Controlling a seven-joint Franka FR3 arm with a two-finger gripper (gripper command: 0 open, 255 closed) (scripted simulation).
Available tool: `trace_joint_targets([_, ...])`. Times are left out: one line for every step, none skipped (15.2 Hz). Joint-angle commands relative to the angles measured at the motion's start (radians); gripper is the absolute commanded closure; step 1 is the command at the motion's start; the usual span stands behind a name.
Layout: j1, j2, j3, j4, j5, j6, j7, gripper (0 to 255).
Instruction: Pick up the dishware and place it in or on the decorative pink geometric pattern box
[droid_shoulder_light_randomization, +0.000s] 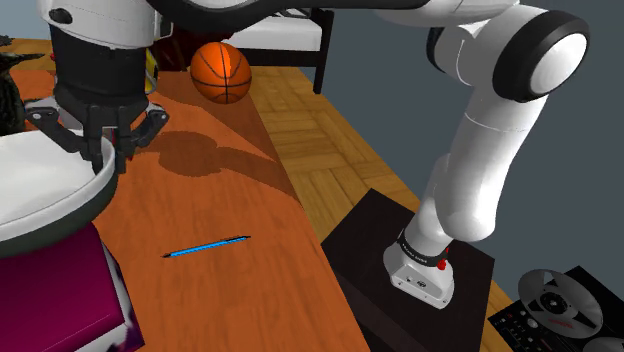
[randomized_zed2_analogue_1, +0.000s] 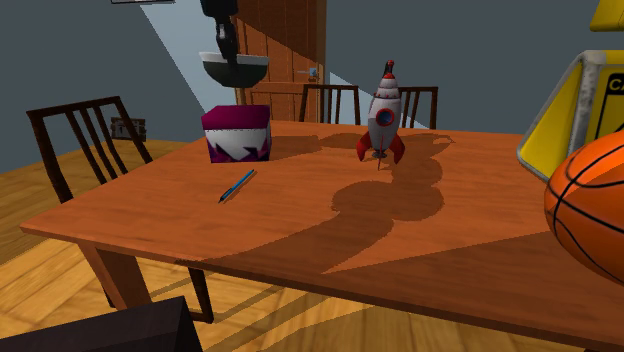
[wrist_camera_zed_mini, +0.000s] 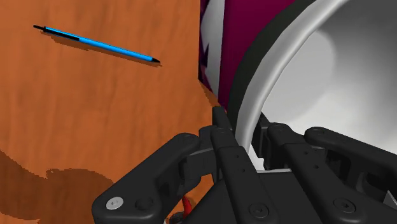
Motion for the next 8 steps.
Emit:
trace_joint_targets([0.047, 0.072, 0.015, 0.085, -0.057, -0.019, 0.064, 255])
trace_joint_targets([0.073, 0.111, 0.019, 0.133, -0.086, -0.033, 0.091, 255])
trace_joint_targets([0.102, 0.151, 0.022, 0.185, -0.114, -0.05, 0.117, 255])
trace_joint_targets([0.133, 0.193, 0.022, 0.242, -0.142, -0.069, 0.142, 255])
trace_joint_targets([0.171, 0.242, 0.022, 0.311, -0.174, -0.093, 0.167, 255])
trace_joint_targets([0.169, 0.237, 0.018, 0.29, -0.17, -0.077, 0.165, 255])
trace_joint_targets([0.165, 0.232, 0.018, 0.269, -0.167, -0.061, 0.165, 255])
trace_joint_targets([0.161, 0.228, 0.018, 0.25, -0.165, -0.045, 0.164, 255])
